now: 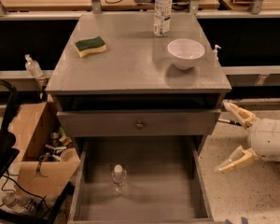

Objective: Pick water bottle from middle drawer and place on counter

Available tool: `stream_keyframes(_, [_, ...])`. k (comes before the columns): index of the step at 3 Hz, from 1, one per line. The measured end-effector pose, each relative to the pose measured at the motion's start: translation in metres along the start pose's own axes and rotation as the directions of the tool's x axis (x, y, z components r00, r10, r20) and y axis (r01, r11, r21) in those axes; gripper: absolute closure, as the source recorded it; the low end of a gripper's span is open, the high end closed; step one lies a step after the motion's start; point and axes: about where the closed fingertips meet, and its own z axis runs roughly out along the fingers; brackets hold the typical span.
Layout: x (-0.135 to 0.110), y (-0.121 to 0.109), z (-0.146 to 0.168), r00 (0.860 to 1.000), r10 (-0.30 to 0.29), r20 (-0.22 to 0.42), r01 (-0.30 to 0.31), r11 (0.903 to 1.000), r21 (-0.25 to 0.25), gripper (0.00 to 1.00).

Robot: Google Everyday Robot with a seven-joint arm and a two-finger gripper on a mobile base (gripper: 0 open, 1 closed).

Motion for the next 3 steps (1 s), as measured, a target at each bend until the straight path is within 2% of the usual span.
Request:
stream_keyframes(1, [0.035, 0.019, 0.046, 0.999, 0.012, 0.035, -0.011, 0.9994, -0.032, 0.0])
stream_keyframes(2, [0.075, 0.04, 0.111, 0.993, 0.029, 0.112, -0.022, 0.9975, -0.067, 0.0])
stream_keyframes(3, [0.112, 0.057, 0.175, 0.981, 0.062, 0.185, -0.041, 0.9927, -0.113, 0.0])
